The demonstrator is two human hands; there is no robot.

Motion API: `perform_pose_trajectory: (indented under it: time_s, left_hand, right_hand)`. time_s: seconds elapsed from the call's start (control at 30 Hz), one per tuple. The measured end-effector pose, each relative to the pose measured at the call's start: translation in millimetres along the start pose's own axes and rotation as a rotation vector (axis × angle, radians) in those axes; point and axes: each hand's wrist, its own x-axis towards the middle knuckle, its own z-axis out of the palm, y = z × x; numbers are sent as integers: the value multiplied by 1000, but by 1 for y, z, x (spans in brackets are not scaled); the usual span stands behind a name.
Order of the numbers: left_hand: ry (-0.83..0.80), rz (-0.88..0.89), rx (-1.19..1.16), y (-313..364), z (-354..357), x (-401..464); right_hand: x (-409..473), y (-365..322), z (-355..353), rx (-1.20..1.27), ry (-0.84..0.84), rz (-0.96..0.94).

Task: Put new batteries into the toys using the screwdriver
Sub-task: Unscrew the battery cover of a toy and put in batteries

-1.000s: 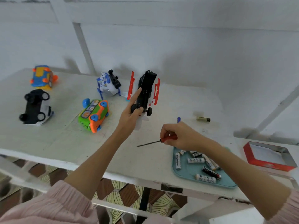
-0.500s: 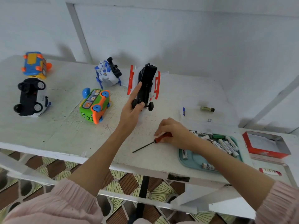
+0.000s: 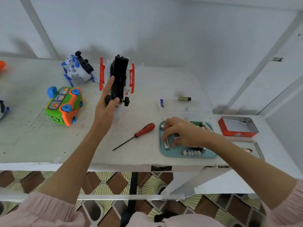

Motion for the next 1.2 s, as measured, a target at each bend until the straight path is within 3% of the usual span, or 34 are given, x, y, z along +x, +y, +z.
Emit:
perform_pose_trajectory:
  time_s: [0.27, 0.47, 0.63, 0.83, 1.2]
  left_hand:
    - [10, -36, -20, 0, 0, -1]
    - [36, -51, -48, 7, 3, -5]
    - [57, -50, -44, 9, 4, -6]
    - [108, -44, -80, 8, 0, -5]
    - [100, -9, -103, 6, -3, -5]
  right_hand:
    - [1, 7, 12, -123, 107, -67]
    - [7, -9, -7, 392, 348, 57]
    - [35, -35, -37, 533, 641, 14]
    - [79, -55, -52, 675, 658, 19]
    - [125, -80, -49, 342, 808, -161]
